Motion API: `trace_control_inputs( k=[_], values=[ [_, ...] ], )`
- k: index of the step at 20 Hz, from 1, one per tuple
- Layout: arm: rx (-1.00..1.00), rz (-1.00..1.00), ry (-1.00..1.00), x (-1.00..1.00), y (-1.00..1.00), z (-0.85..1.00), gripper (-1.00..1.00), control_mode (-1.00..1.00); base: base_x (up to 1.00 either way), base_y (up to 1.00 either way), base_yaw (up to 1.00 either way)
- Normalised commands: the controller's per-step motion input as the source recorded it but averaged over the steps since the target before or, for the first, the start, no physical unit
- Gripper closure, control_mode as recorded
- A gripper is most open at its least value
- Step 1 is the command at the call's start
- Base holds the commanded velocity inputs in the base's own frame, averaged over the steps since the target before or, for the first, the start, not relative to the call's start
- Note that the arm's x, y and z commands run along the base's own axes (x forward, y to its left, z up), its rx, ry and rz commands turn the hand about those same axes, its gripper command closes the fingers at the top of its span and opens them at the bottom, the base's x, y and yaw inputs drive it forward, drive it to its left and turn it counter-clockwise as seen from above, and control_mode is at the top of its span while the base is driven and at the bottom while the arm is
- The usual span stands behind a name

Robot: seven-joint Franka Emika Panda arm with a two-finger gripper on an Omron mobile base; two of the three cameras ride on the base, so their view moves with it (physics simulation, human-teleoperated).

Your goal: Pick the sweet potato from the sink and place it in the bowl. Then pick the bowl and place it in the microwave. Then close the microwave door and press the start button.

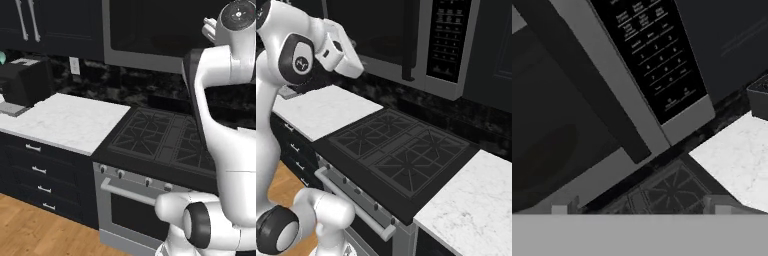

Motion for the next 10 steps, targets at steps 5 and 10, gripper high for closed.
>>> trace_control_inputs(
  k=[5,10],
  values=[
    [-0.39,0.16,0.0,-0.5,0.0,-0.27,-1.0,-1.0,0.0,0.0,0.0],
    [-0.34,0.11,0.0,-0.24,0.0,-0.26,-1.0,-1.0,0.0,0.0,0.0]
  ],
)
